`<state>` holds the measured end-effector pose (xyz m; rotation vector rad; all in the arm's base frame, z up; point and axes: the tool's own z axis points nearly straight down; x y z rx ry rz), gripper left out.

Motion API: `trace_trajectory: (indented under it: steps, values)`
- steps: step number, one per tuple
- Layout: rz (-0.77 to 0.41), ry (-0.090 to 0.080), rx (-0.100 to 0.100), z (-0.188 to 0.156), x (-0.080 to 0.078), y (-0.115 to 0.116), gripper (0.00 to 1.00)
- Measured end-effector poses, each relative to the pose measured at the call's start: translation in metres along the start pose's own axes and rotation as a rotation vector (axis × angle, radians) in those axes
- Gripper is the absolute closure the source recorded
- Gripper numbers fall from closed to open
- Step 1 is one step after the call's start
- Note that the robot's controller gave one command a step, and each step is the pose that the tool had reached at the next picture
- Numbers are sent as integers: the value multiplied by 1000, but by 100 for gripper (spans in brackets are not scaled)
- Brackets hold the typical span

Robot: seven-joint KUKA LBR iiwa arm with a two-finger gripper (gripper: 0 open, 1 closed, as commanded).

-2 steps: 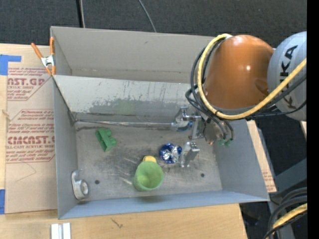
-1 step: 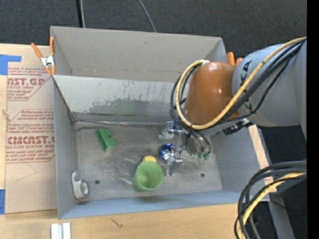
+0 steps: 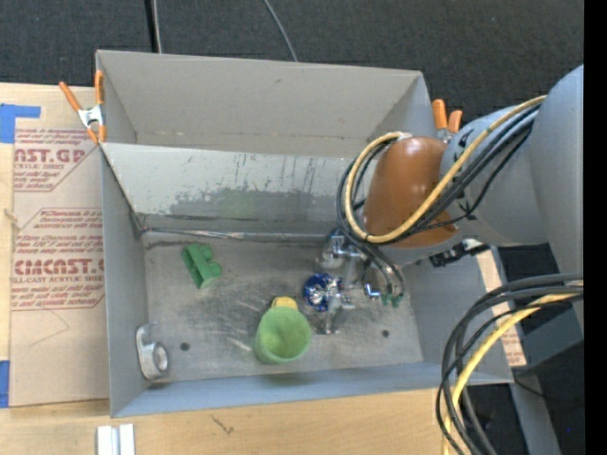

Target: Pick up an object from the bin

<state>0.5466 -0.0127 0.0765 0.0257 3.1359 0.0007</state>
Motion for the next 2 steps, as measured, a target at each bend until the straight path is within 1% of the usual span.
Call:
trace_trajectory:
  steps: [1,2]
  values:
    - [-4,-3,-1,-4,-1,2,100]
    - [42,-4,-1,-135,-2,20,100]
